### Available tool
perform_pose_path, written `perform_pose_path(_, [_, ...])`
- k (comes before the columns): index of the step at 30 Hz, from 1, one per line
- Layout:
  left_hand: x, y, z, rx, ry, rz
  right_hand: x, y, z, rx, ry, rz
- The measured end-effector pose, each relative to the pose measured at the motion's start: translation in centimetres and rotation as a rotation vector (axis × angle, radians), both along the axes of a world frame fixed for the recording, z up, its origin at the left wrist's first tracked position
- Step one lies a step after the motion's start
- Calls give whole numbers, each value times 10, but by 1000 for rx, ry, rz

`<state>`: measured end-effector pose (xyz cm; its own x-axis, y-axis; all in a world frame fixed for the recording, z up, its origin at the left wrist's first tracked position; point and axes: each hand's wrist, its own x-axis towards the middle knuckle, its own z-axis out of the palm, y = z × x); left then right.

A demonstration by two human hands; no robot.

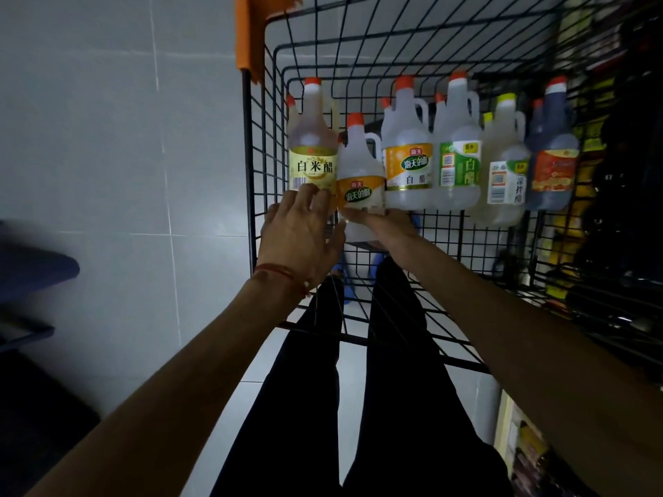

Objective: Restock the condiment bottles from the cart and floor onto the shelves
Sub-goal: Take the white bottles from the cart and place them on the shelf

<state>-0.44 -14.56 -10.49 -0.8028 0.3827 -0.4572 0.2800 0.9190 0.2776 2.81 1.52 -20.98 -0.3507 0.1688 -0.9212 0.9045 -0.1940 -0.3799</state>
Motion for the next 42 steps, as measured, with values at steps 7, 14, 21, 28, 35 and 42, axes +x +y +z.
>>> perform_pose_path(7, [2,1,6,37,26,-3,8,8,21,42,42,58])
perform_pose_path(14, [-4,10,6,9,-9,41,22,28,65,125,79,60])
perform_pose_path(21, [-23,43,-3,-27,-30,73,13,91,87,284,293,175])
perform_pose_path(28, [-42,55,-41,-105,-61,237,-2,140,60,409,291,369])
perform_pose_path(35, [-46,70,-64,-65,-7,494,-16,153,57,504,226,511])
perform_pose_path(42, [-54,71,-75,4,54,695,-31,136,59,625,239,548])
